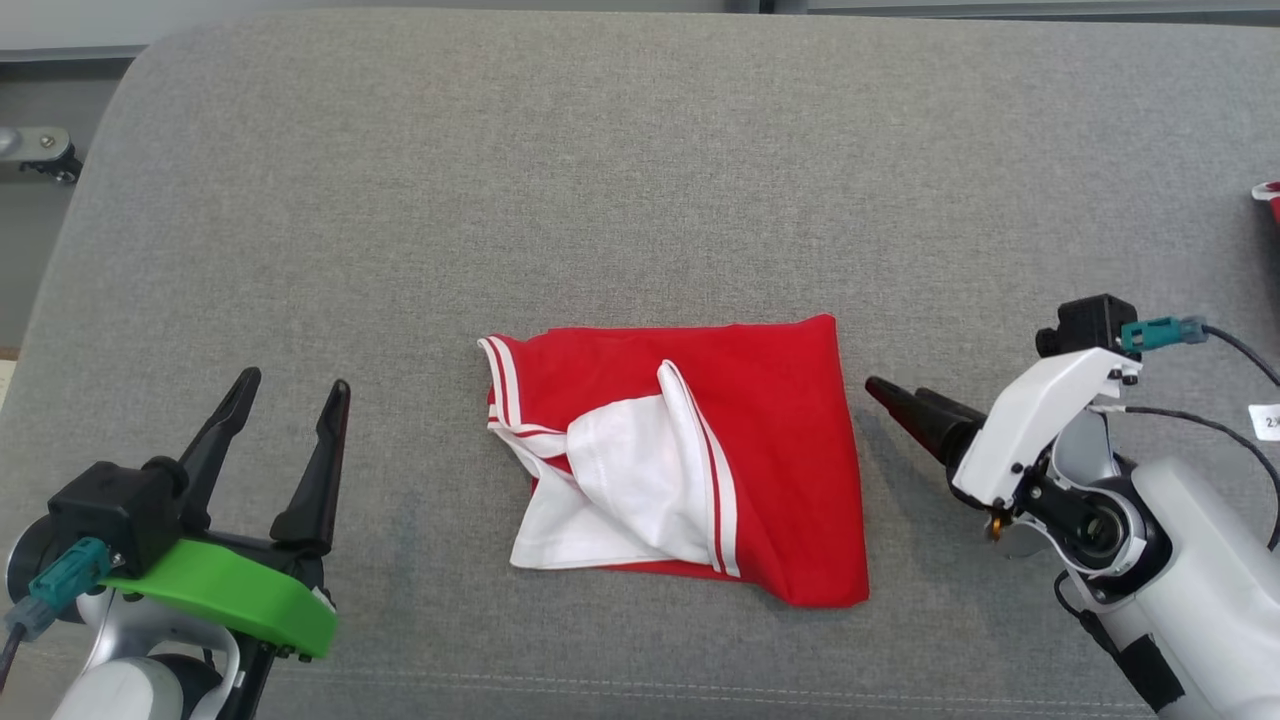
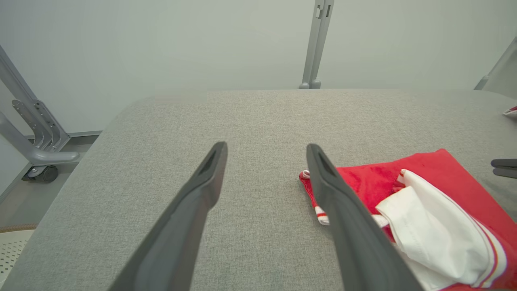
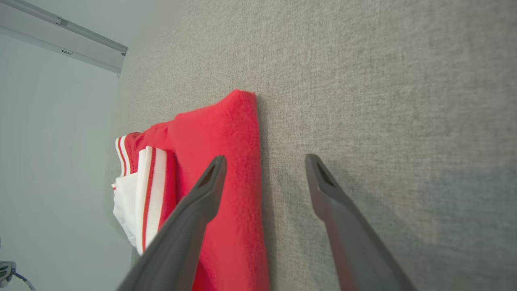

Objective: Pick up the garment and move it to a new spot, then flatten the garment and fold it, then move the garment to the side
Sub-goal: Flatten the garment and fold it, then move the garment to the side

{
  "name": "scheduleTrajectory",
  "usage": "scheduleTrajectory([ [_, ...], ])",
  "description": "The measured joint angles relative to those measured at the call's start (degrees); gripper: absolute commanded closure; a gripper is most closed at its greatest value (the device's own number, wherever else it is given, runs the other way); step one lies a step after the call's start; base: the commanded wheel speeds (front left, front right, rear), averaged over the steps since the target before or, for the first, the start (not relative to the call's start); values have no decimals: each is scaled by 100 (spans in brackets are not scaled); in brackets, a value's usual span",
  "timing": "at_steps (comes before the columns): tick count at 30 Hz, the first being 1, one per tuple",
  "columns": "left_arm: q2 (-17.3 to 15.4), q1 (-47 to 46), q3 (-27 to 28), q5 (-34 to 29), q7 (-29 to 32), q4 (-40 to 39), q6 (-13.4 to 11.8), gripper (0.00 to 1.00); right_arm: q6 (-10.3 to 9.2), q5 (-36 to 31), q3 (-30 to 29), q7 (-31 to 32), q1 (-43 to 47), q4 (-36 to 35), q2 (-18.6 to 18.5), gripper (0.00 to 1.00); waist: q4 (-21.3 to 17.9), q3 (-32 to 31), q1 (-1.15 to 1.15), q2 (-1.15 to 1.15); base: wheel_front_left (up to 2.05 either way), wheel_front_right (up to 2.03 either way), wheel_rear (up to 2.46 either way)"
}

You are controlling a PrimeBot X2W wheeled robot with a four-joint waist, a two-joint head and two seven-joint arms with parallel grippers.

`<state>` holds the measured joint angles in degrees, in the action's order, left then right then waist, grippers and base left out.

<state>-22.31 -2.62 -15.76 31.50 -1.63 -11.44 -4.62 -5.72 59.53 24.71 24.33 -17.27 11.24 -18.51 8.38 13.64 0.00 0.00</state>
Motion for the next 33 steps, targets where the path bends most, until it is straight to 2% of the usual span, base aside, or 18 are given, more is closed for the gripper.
scheduleTrajectory([
  [10, -10, -4, -123, -1, 63, -60, 1, 0, 120, 84, 213, 319, 200, 89, -111, 0, 42, 43, 0, 0, 0, 0, 0],
  [23, 7, -72, -253, -9, 83, -41, 15, 0, 233, -70, 724, 858, -148, 181, -133, 0, 406, 42, 0, 0, 0, 0, 0],
  [24, 9, -73, -254, -8, 82, -32, 15, 0, 235, -93, 750, 861, -170, 193, -133, 40, 435, 34, 0, 0, 0, 0, 0],
  [25, 13, -73, -253, -8, 82, -30, 15, 0, 234, -124, 761, 895, -195, 204, -133, 100, 464, 24, 0, 0, 0, 0, 0],
  [33, 18, -49, -98, -8, 48, -20, 5, 0, 258, -170, 806, 1137, -416, 202, -226, 100, 554, -50, 0, 0, 0, 0, 0],
])
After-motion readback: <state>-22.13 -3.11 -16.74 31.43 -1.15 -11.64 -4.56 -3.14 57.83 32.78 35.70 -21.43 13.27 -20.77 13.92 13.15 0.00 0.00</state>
